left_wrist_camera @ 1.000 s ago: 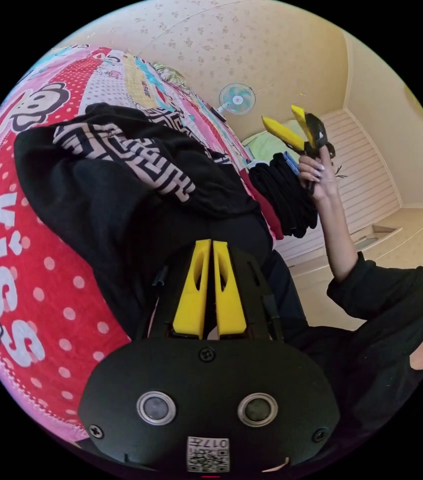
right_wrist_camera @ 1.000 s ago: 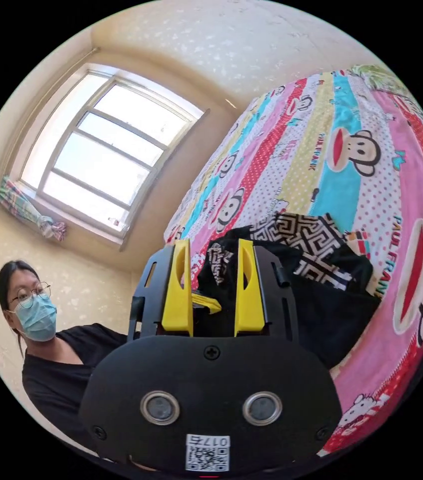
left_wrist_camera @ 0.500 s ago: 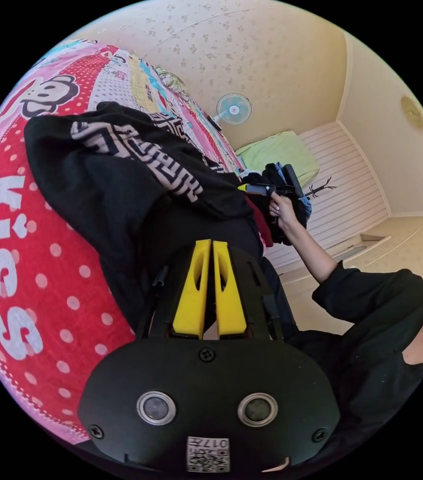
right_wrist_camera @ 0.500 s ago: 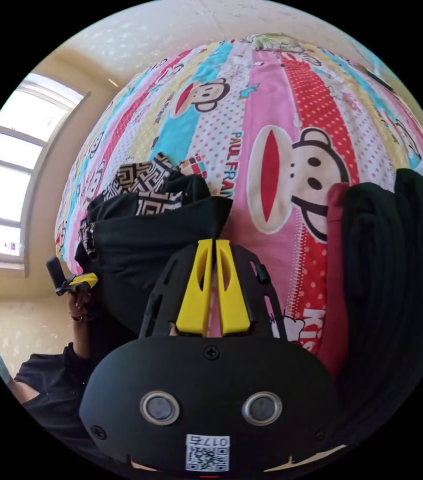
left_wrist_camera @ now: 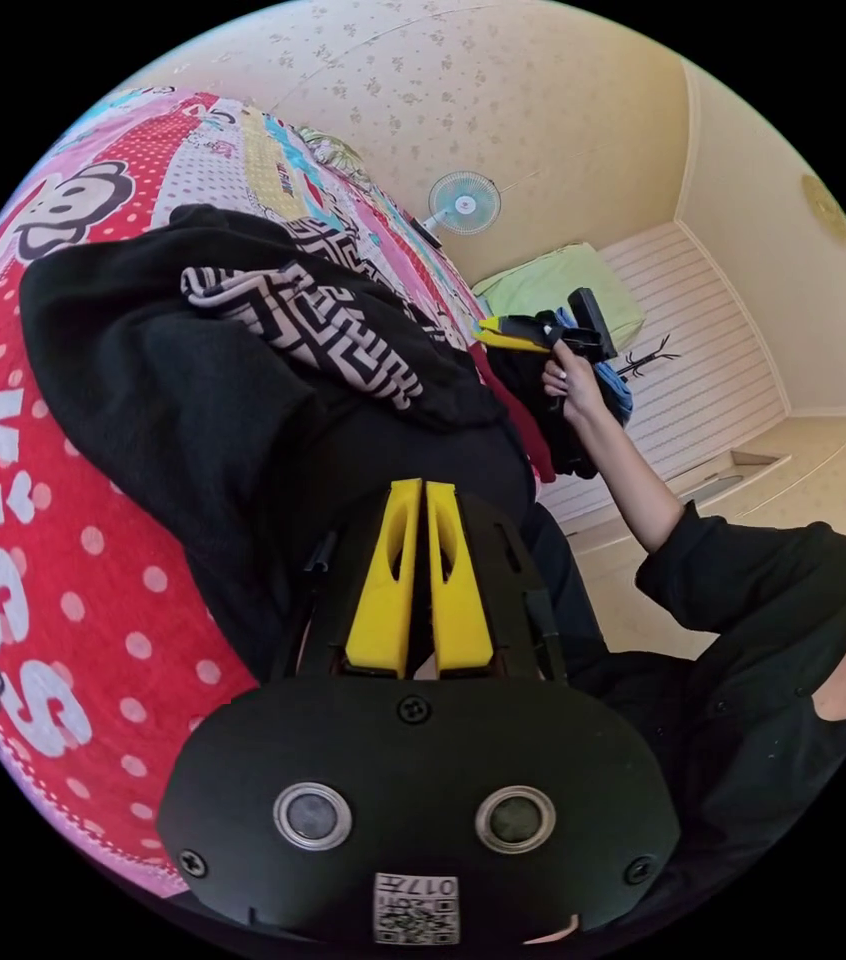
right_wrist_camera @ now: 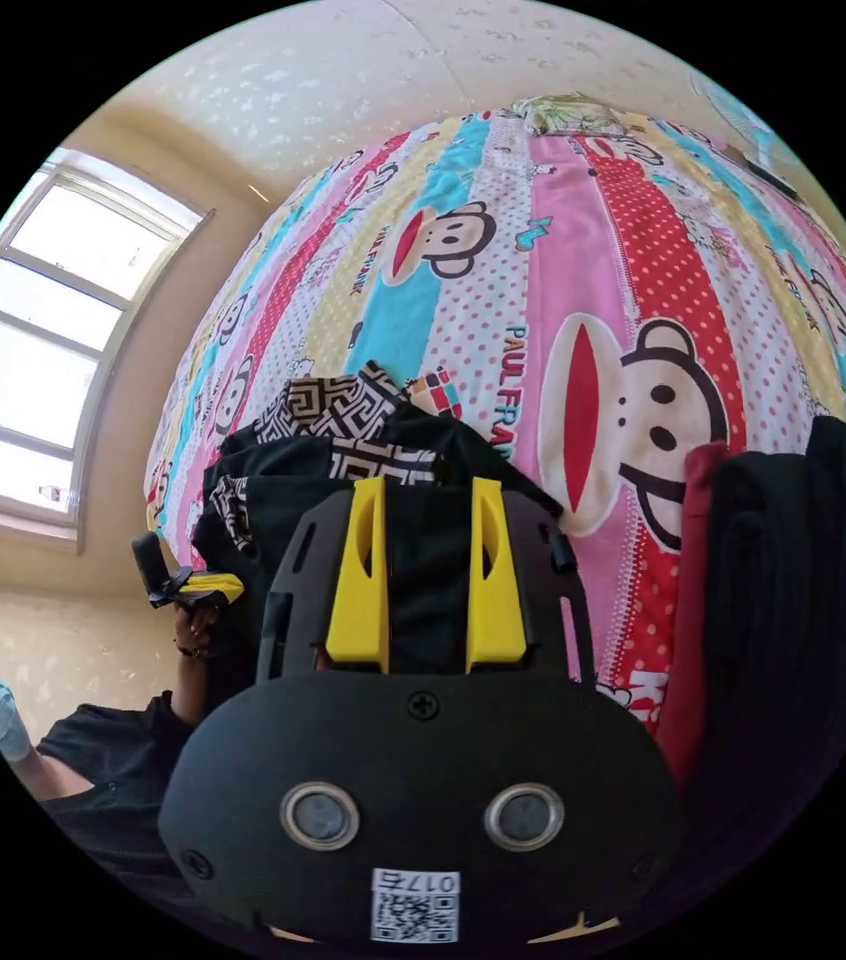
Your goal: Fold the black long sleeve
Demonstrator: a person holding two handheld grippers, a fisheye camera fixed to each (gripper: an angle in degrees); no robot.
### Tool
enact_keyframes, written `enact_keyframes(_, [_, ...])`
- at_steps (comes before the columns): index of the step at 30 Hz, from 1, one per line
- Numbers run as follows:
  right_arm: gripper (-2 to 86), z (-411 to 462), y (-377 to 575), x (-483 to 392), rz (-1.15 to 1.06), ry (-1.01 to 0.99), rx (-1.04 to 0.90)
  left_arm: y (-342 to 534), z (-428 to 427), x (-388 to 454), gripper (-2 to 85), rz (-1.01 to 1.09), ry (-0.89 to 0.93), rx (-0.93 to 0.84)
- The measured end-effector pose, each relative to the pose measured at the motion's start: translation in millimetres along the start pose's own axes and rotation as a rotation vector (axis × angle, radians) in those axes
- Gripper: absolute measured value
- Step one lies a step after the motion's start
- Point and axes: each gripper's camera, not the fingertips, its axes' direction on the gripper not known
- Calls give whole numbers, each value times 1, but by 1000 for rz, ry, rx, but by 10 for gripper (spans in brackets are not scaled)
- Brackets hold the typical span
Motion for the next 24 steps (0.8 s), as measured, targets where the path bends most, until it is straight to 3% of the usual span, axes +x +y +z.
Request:
enact_keyframes(7, [95,42,-23,0,54,41,-64,0,-3,-7,-10,-10,23,7])
enact_keyframes(17, [21,3,-19,-4,29,91,30,-5,-7,-16,-10,-17,50,-2])
enact_keyframes(24, [23,10,-31,40,224,152,24,-4,-11,-22,-10,-24,67,9])
